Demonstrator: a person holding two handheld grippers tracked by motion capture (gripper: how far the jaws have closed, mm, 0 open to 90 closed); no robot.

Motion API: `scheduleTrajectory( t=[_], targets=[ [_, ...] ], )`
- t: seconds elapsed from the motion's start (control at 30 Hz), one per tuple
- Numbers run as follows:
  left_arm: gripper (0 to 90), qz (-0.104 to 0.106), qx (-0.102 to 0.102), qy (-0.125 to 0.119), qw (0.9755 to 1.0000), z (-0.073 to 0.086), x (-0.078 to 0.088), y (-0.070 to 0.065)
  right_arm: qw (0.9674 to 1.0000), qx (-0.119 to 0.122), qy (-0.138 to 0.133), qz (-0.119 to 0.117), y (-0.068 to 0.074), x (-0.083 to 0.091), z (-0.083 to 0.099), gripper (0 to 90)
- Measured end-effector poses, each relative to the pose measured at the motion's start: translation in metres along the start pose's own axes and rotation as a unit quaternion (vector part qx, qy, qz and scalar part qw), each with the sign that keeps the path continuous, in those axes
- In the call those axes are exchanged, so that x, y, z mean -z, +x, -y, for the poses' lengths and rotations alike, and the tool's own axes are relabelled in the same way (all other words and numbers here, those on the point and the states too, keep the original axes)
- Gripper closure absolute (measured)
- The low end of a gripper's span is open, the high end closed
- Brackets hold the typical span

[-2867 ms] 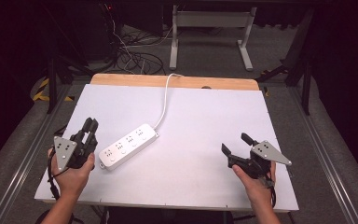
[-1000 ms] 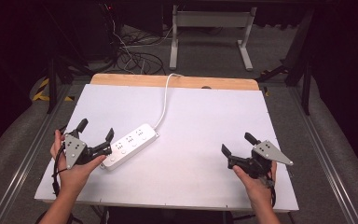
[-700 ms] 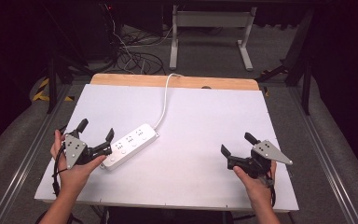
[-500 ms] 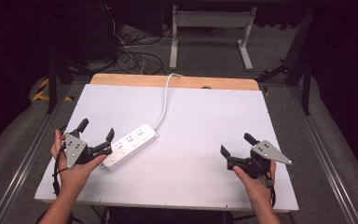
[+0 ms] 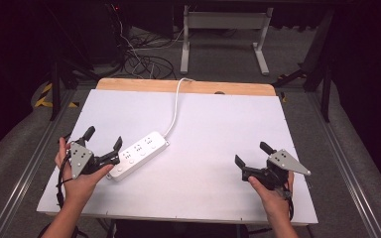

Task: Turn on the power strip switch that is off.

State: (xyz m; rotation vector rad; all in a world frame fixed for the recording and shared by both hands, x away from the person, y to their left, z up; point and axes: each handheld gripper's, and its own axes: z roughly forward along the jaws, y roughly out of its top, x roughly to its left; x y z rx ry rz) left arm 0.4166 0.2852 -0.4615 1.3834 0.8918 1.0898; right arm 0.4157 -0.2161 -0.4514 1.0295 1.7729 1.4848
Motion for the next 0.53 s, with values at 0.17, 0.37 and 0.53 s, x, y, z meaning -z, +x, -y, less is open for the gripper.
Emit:
scheduleTrajectory(
  t=[0.17,0.37,0.53],
  targets=[
    [9.0,0.000,0.001,0.001,1.0000,0.0002,-0.0001,0.0002,1.0000,0.001,0.002,-0.001,0.0004,-0.0003,0.0001,2.1],
    [9.0,0.000,0.001,0.002,1.0000,0.0005,-0.0007,0.0001,1.0000,0.000,0.002,0.001,-0.0002,0.0005,0.0002,2.2],
    [9.1,0.003,0.001,0.005,1.0000,0.0010,-0.0010,0.0000,1.0000,0.000,0.001,0.001,-0.0004,0.0004,0.0003,2.2]
  ],
)
